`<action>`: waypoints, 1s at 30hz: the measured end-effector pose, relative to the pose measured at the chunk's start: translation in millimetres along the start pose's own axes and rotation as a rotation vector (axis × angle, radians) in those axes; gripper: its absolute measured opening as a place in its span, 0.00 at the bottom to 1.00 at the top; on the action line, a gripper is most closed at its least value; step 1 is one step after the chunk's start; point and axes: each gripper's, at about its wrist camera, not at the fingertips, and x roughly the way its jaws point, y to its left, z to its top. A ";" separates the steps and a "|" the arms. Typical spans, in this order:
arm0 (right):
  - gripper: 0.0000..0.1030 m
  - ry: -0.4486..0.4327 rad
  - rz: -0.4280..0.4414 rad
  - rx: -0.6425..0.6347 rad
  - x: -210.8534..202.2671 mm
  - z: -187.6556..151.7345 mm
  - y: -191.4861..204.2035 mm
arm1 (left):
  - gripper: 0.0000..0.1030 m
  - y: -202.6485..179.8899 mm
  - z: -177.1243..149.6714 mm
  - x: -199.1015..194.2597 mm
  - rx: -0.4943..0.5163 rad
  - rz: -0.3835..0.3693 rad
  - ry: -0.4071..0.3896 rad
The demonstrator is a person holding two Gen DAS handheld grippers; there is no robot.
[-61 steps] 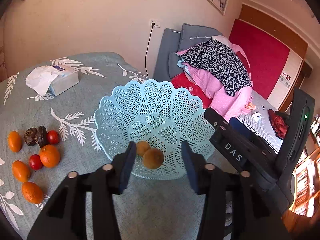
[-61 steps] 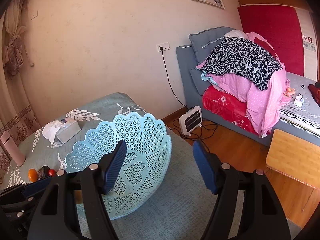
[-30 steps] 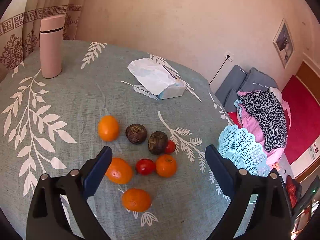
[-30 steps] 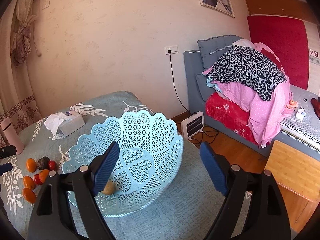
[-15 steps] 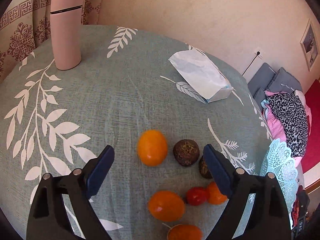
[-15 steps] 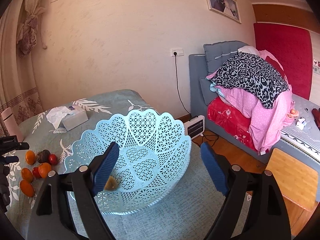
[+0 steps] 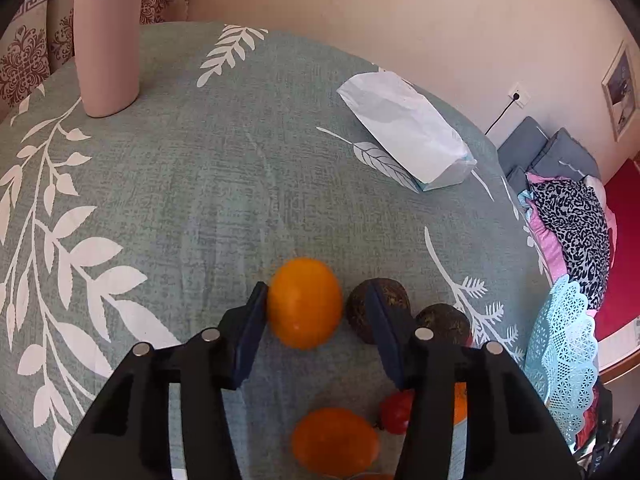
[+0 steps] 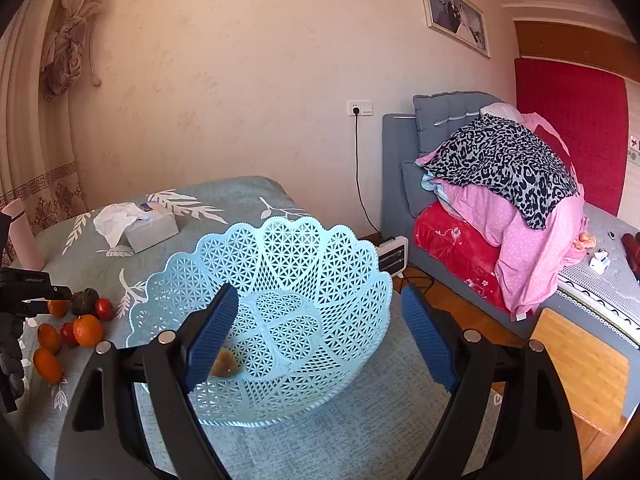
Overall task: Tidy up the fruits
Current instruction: 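Move the left tool to the oranges and grasp a large orange, then grasp the dark avocado with the right tool while the left tool holds the orange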
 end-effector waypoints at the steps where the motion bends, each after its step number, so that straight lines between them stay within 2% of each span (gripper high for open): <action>1: 0.82 -0.004 0.000 -0.011 -1.1 -0.4 2.0 | 0.36 0.2 -0.6 -1.6 0.004 0.007 -0.004; 5: 0.82 -0.012 0.004 -0.056 -3.6 -0.8 11.0 | 0.36 7.1 -2.5 -7.6 -0.011 -0.034 0.001; 8: 0.82 0.010 0.044 -0.088 -3.4 3.1 21.3 | 0.36 8.8 -2.9 -16.2 -0.006 -0.039 -0.016; 11: 0.82 0.056 0.140 -0.133 -2.4 12.0 41.6 | 0.36 8.6 -1.4 -27.5 0.002 -0.033 -0.049; 15: 0.82 0.139 0.309 -0.200 4.9 28.5 82.0 | 0.36 9.1 1.4 -40.9 -0.003 -0.050 -0.082; 21: 0.82 0.321 0.509 -0.225 33.6 35.7 150.0 | 0.36 11.8 5.0 -58.5 -0.013 -0.070 -0.124; 26: 0.78 0.379 0.546 -0.310 59.3 35.5 203.2 | 0.36 17.5 6.8 -62.7 -0.028 -0.078 -0.131; 27: 0.73 0.392 0.543 -0.321 66.2 34.9 211.4 | 0.36 18.8 7.3 -62.8 -0.033 -0.080 -0.131; 30: 0.72 0.432 0.536 -0.365 86.2 30.8 234.4 | 0.36 23.4 8.3 -63.2 -0.047 -0.079 -0.131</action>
